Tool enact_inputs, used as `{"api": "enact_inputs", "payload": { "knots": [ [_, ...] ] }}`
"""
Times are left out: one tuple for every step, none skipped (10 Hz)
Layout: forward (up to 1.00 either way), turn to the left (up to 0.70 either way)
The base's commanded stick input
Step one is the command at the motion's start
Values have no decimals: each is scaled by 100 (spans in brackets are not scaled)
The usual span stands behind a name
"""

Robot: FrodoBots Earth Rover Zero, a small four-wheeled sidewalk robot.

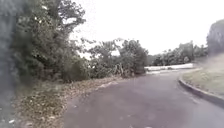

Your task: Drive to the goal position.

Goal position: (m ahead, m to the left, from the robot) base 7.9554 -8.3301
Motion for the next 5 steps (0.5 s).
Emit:
{"api": "enact_inputs", "payload": {
  "knots": [
    [45,0],
    [45,0],
    [45,0],
    [45,0],
    [45,0]
  ]
}}
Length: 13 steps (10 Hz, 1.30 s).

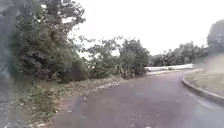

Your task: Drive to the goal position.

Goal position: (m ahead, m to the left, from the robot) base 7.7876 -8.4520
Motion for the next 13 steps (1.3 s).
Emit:
{"api": "enact_inputs", "payload": {
  "knots": [
    [45,0],
    [45,0],
    [45,0],
    [45,0],
    [45,0],
    [45,0],
    [45,0],
    [45,0],
    [45,0],
    [45,0],
    [45,0],
    [45,0],
    [45,0]
  ]
}}
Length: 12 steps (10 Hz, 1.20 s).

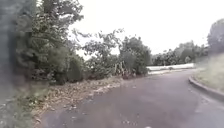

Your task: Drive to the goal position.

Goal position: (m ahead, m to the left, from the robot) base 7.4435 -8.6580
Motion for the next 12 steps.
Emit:
{"api": "enact_inputs", "payload": {
  "knots": [
    [45,0],
    [45,0],
    [45,0],
    [45,0],
    [45,0],
    [45,0],
    [45,0],
    [45,0],
    [45,0],
    [45,0],
    [45,0],
    [45,0]
  ]
}}
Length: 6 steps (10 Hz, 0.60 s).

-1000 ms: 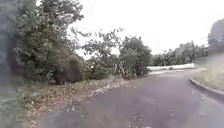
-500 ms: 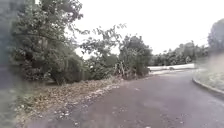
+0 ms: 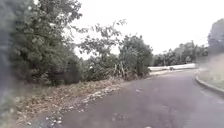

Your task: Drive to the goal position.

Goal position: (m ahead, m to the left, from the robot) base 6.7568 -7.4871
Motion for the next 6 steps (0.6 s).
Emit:
{"api": "enact_inputs", "payload": {
  "knots": [
    [45,0],
    [45,0],
    [45,0],
    [45,0],
    [45,0],
    [45,0]
  ]
}}
